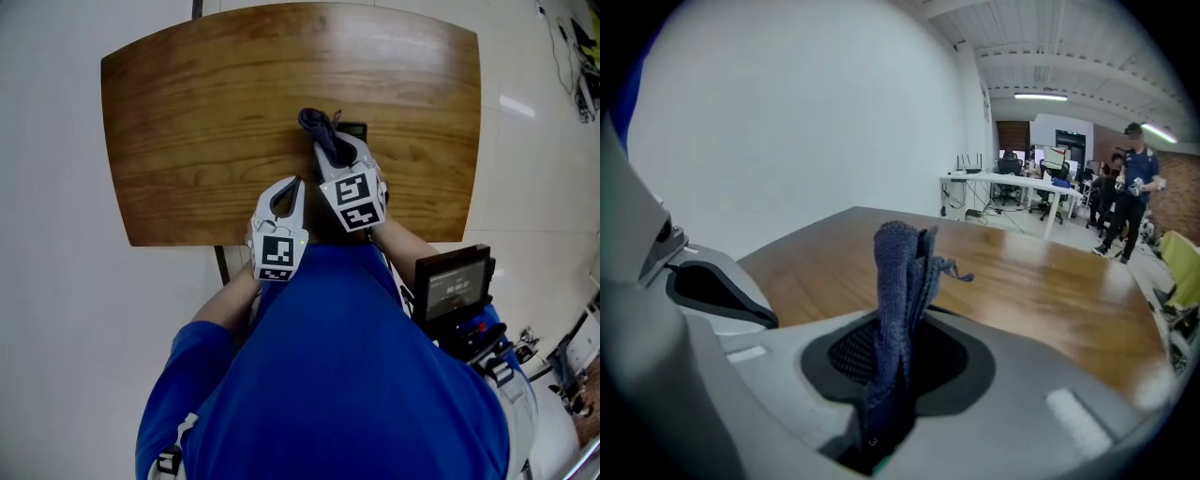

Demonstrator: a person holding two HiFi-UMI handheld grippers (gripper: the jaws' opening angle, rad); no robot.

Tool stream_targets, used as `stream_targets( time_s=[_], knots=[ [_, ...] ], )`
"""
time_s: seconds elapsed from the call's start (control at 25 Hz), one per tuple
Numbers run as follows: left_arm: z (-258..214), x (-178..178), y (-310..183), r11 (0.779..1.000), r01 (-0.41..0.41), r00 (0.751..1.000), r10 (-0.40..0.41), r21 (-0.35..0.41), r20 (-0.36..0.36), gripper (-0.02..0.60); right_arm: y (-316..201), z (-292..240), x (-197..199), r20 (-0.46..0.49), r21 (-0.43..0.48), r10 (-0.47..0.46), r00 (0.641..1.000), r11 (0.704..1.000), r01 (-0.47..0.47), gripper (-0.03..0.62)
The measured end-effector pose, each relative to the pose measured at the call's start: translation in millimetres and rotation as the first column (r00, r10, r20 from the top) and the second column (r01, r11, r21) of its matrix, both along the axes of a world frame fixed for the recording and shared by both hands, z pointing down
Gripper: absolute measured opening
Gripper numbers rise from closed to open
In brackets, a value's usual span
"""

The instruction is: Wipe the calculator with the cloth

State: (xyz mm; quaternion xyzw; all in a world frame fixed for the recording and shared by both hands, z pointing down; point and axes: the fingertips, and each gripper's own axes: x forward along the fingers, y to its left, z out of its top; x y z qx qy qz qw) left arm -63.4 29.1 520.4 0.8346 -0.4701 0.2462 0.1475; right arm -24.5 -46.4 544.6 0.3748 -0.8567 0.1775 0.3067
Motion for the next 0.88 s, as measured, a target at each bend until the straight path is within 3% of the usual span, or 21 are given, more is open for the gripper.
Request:
stream_targets(
  time_s=[0.56, 0.88],
  knots=[
    [17, -5, -7, 0.997, -0.052, 0.999, 0.052, -0.06, -0.005, 0.005, -11, 17, 49, -0.071, -0.05, 0.136, 0.988, 0.989, -0.14, 0.083],
    [19, -2, -15, 0.998, -0.056, 0.998, 0.056, -0.038, -0.007, 0.005, -17, 22, 79, -0.102, -0.035, 0.196, 0.975, 0.979, -0.2, 0.083]
  ],
)
